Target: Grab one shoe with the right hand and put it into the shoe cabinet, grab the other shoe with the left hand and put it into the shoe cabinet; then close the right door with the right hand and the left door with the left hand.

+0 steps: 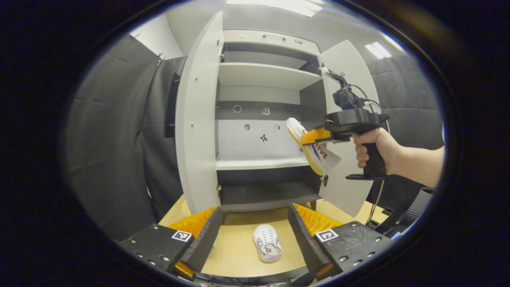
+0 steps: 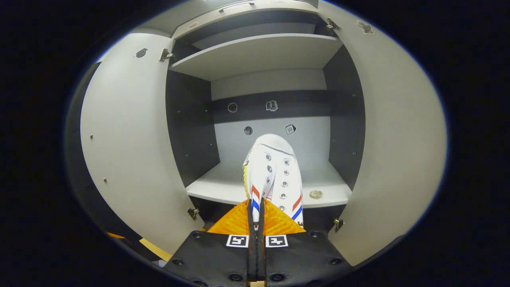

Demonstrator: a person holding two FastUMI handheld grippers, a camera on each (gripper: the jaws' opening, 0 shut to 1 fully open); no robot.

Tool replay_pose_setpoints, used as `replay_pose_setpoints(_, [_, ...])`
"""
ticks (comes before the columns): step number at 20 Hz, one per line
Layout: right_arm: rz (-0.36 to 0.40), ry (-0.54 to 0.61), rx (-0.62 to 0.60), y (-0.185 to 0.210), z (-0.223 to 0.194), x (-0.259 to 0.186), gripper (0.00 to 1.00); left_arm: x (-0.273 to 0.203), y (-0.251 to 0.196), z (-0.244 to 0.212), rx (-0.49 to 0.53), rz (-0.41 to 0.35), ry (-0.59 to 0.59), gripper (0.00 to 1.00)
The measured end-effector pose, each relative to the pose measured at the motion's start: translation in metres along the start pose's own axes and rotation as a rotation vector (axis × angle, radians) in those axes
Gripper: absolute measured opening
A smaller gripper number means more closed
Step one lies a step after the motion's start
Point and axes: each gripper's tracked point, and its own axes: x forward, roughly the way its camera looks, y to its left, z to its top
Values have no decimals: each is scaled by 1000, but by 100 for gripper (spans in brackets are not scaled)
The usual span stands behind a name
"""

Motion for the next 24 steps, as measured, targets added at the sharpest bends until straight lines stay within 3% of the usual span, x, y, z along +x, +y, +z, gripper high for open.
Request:
replay_pose_setpoints(4, [-13, -52, 18, -17, 38, 35, 1, 20, -1, 15, -32, 16, -12, 97])
replay_pose_setpoints(10, [-28, -115, 49, -43, 73, 92, 0, 40, 6, 41, -17, 115, -31, 94])
replay_pose_setpoints(23, [-39, -1, 126, -70, 37, 199, 1, 29, 20, 28, -29, 374, 56, 94])
replay_pose_setpoints(24, [-39, 12, 138, -70, 33, 203, 1, 27, 19, 27, -26, 389, 65, 97])
